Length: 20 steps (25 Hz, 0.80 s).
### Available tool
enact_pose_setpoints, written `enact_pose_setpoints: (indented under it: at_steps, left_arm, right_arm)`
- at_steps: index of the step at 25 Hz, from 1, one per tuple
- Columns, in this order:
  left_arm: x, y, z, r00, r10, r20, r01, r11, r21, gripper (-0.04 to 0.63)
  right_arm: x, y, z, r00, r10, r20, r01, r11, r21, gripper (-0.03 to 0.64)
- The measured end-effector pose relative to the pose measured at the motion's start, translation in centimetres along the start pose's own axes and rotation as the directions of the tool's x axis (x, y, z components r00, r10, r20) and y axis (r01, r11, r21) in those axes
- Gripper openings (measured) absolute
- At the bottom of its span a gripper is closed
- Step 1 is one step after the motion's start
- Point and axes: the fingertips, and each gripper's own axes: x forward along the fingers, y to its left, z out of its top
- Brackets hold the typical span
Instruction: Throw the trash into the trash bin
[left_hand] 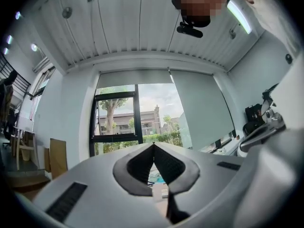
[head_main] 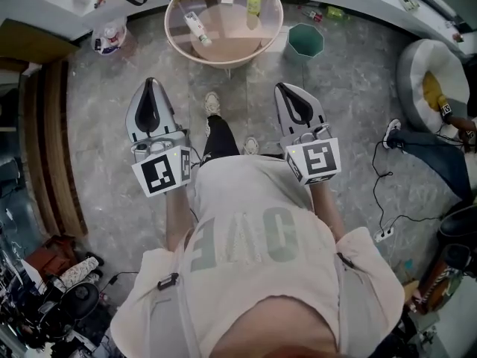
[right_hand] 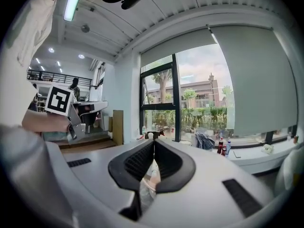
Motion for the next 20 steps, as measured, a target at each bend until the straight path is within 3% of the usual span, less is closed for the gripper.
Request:
enact_pose_setpoints:
  at_steps: [3, 10, 16, 20]
  left_arm:
    - [1.6, 0.9, -1.2, 1.000, 0.004, 0.012, -0.004, 1.000, -0.001, 0.012]
    - [9.3, 3.8, -3.7, 1.000, -0.003, 0.022, 0.005, 0.996, -0.085, 0.012]
    - [17.8, 3.8, -5.4, 0.990, -0.139, -0.006, 0.137, 0.984, -0.113, 0.012]
    - [23.9, 6.0, -5.8, 0.983, -0.181, 0.000, 0.180, 0.976, -0.125, 0.012]
  right_arm:
    - [2.2, -0.5, -0.6, 1.000, -0.009, 0.002, 0.009, 1.000, 0.022, 0.014]
    - [8.5, -1.9, 0.1, 0.999, -0.036, -0.028, 0.036, 0.999, 0.020, 0.014]
    - [15.9, -4.4, 2.0, 0.994, -0.086, -0.061, 0.087, 0.996, 0.010, 0.014]
    - [21.6, -5.9, 3.0, 0.990, -0.121, -0.079, 0.123, 0.992, 0.019, 0.014]
